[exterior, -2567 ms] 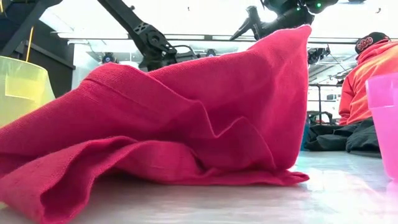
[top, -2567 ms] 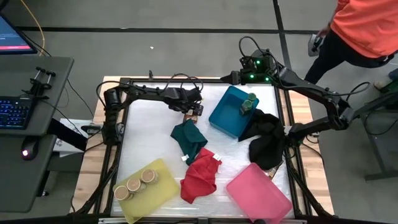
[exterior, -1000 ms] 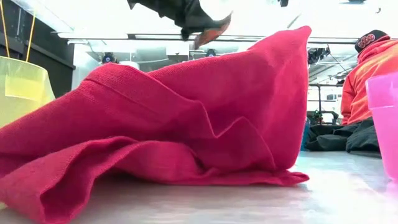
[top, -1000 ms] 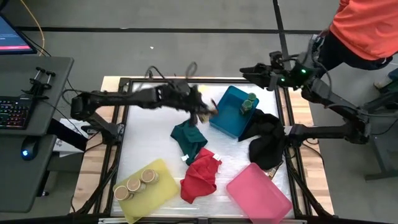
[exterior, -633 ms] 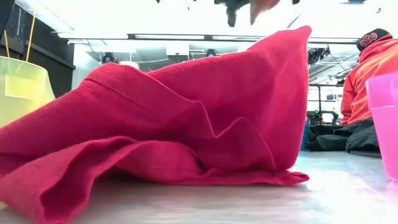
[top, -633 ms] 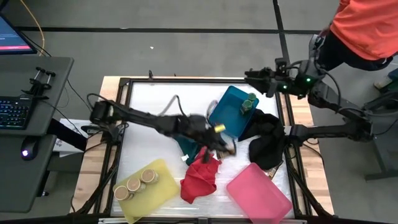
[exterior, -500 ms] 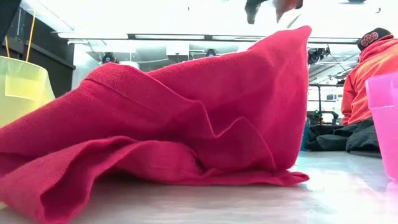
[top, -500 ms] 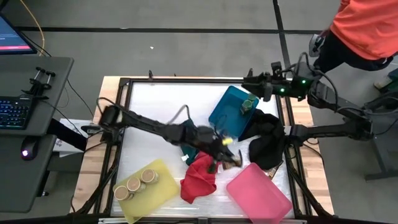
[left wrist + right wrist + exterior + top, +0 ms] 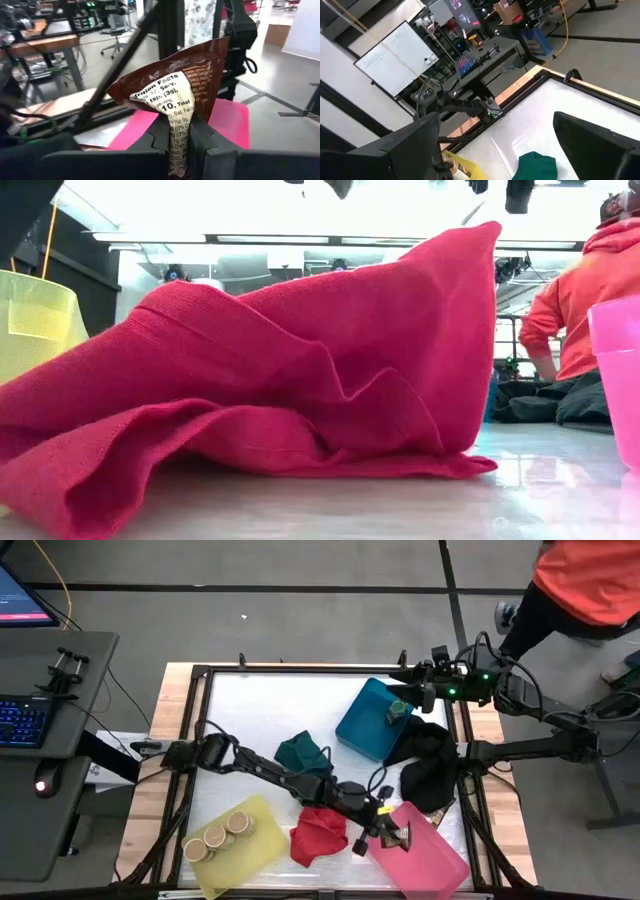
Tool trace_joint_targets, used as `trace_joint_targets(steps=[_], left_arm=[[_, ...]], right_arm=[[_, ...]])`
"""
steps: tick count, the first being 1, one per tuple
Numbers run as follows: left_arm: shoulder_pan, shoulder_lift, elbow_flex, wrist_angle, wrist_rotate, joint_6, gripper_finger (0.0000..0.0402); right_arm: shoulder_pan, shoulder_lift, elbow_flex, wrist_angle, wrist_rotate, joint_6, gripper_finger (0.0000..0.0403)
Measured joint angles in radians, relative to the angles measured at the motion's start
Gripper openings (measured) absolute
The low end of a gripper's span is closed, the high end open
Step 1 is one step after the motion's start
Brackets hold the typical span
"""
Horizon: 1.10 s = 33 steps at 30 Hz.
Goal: Sort spices by type
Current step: Put the top orange seasoning bag into the pink bin
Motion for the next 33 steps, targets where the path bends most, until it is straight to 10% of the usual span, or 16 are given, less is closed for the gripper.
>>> trace_joint_targets(steps=[22, 33], left_arm=[[-0.026, 0.022, 0.003, -0.093, -0.016, 0.199, 0.0176], [-0.019, -0.037, 0.001, -0.195, -0.058, 0.201, 0.0184]], right_arm=[[0.0, 0.0, 0.0, 0.031, 0.053, 0.038, 0.0383], [0.0, 0.0, 0.0, 0.03, 0.053, 0.068, 0.0383]])
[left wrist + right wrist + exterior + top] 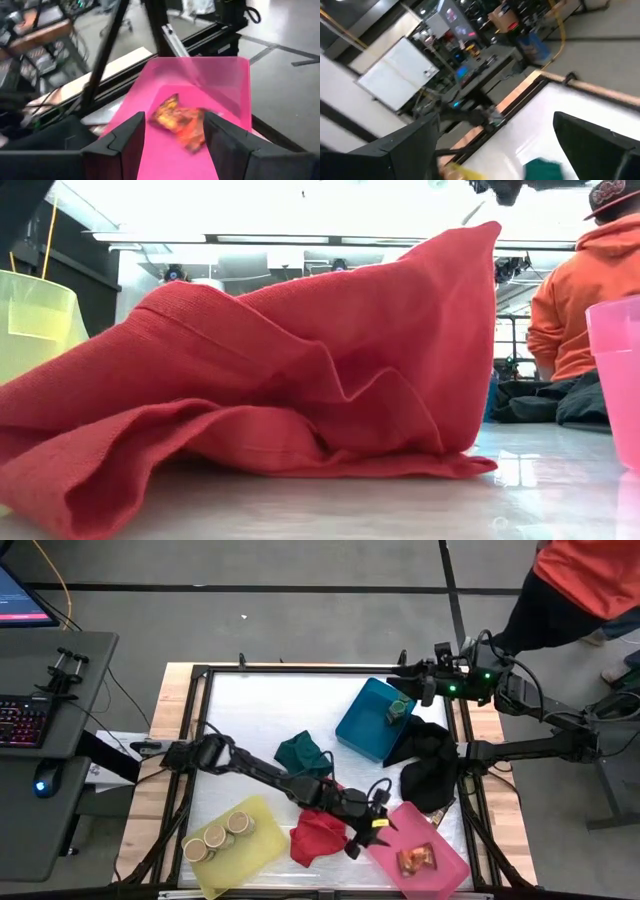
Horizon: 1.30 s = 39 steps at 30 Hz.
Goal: Sort spices by type
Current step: Put the top orange seasoning bag into the pink bin
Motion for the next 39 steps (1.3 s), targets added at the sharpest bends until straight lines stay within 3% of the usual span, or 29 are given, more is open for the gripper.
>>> trace_joint_targets(steps=[5, 8, 11, 15, 18, 21, 26, 33, 39], left_arm=[[0.041, -0.16, 0.005, -0.316, -0.075, -0.016, 0.0184], [0.094, -0.242, -0.001, -0.551, -0.095, -0.043, 0.0179], [0.159, -0.344, -0.056, -0.658, -0.096, -0.086, 0.0156], [0.236, -0.517, -0.247, -0.62, -0.093, -0.166, 0.0088], [0.271, -0.666, -0.444, -0.496, -0.091, -0.25, 0.002], [0.291, -0.809, -0.643, -0.332, -0.101, -0.355, 0.0014], [0.285, -0.985, -0.892, -0.185, -0.134, -0.505, 0.0004], [0.273, -1.093, -1.02, -0.099, -0.236, -0.593, 0.0001], [0.289, -1.093, -1.02, -0.067, -0.247, -0.543, 0.0001]], right_arm=[[0.009, -0.001, 0.0, -0.038, -0.078, 0.027, 0.0383], [0.04, 0.006, 0.0, -0.137, -0.069, 0.03, 0.0383], [0.071, 0.022, 0.0, -0.255, -0.058, 0.053, 0.0383], [0.145, 0.054, 0.0, -0.394, -0.054, 0.113, 0.0383], [0.236, 0.09, -0.005, -0.488, -0.046, 0.175, 0.0382], [0.358, 0.127, -0.039, -0.527, -0.024, 0.28, 0.0369], [0.61, 0.218, -0.082, -0.522, -0.014, 0.493, 0.0284], [0.969, 0.379, -0.082, -0.468, -0.01, 0.853, 0.0027], [1.179, 0.569, -0.082, -0.352, -0.074, 1.128, 0.0007]])
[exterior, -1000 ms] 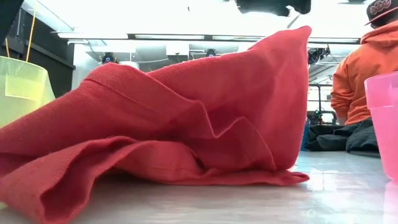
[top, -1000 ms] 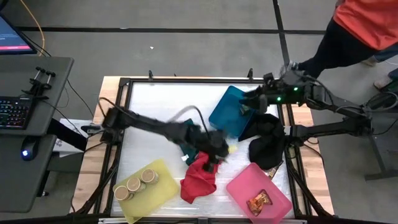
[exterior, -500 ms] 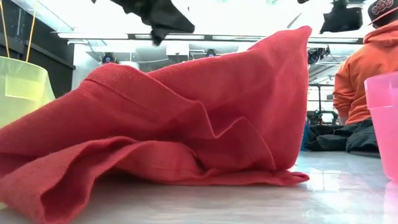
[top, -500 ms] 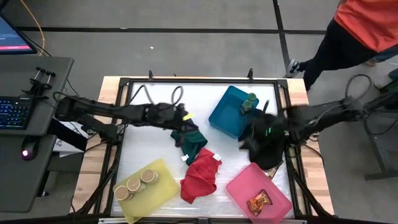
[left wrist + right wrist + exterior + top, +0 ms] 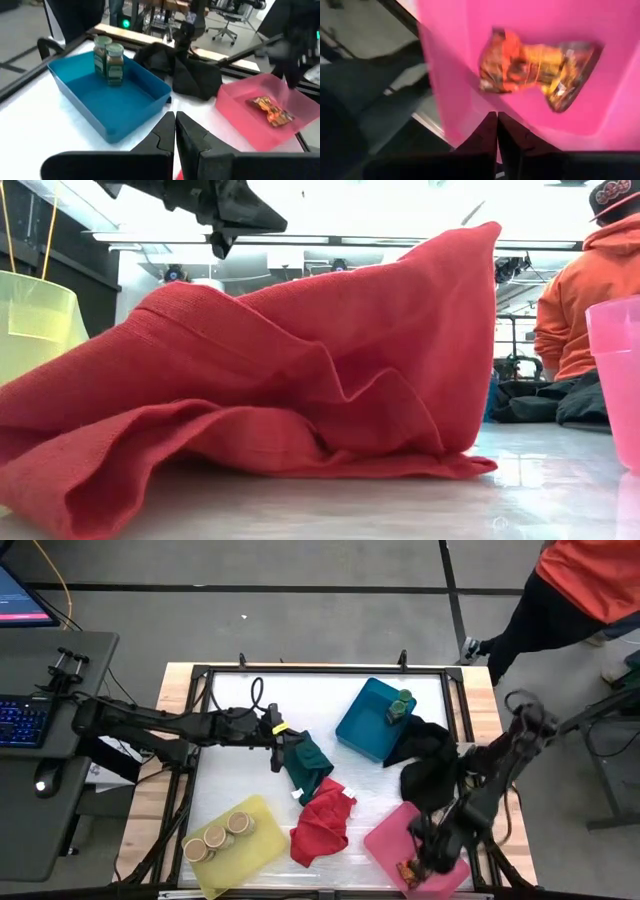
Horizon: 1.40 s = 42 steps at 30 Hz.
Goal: Sort spices by type
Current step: Put the top orange seasoning bag into the pink bin
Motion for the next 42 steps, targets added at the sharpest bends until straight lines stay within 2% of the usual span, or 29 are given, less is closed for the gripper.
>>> trace_joint_targets(steps=[4, 10, 20, 24, 27, 29, 33, 37, 42], left_arm=[[0.02, 0.0, 0.0, 0.014, -0.001, 0.002, 0.0001], [0.041, 0.0, 0.0, 0.015, -0.001, -0.006, 0.0001], [0.042, 0.0, 0.0, 0.012, 0.004, -0.033, 0.0001], [0.042, 0.0, 0.0, 0.011, 0.004, -0.033, 0.0001], [0.042, 0.0, 0.0, 0.009, 0.004, -0.033, 0.0], [0.042, 0.0, 0.0, 0.005, 0.004, -0.033, 0.0], [0.042, 0.0, 0.0, 0.004, 0.004, -0.033, 0.0], [0.042, 0.0, 0.0, 0.004, 0.004, -0.032, 0.0], [0.042, 0.0, 0.0, 0.002, 0.004, -0.032, 0.0]], right_arm=[[0.043, 0.114, 0.0, 0.072, -0.008, 0.086, 0.0004], [0.025, 0.212, 0.0, 0.091, 0.031, 0.1, 0.0001], [0.014, 0.354, 0.006, 0.011, -0.116, 0.067, 0.0001], [-0.002, 0.35, 0.035, -0.018, -0.117, -0.006, 0.0], [-0.003, 0.316, 0.098, -0.141, -0.012, -0.036, 0.0], [-0.005, 0.287, 0.149, -0.211, 0.019, -0.042, 0.0], [0.01, 0.284, 0.184, -0.345, 0.006, -0.039, 0.0], [0.011, 0.281, 0.162, -0.328, 0.003, 0.005, 0.0], [-0.009, 0.282, 0.13, -0.326, 0.084, 0.115, 0.0]])
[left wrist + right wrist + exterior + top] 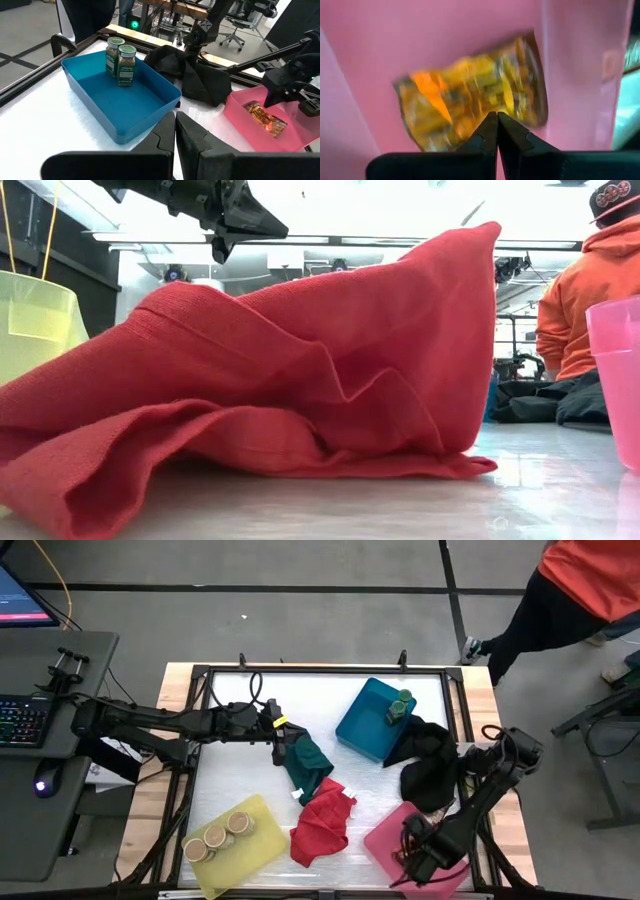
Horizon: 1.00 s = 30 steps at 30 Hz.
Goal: Sort spices by type
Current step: Put the top orange seasoning bag into the pink bin
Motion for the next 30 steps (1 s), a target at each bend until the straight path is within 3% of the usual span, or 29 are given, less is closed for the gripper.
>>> trace_joint_targets(steps=[4, 9, 20, 30], left_arm=[[0.0, 0.0, 0.0, 0.0, 0.0, 0.0, 0.0], [0.0, 0.0, 0.0, 0.001, 0.0, -0.001, 0.0], [0.0, 0.0, 0.0, -0.001, 0.0, -0.001, 0.0], [0.0, 0.0, 0.0, -0.019, 0.0, -0.001, 0.0]], right_arm=[[-0.025, 0.0, -0.001, 0.009, 0.046, 0.047, 0.0], [-0.04, 0.016, -0.014, 0.015, -0.004, 0.036, 0.0], [-0.045, 0.008, -0.161, 0.205, -0.06, 0.106, 0.0], [-0.041, -0.05, -0.051, 0.083, -0.026, 0.076, 0.0]])
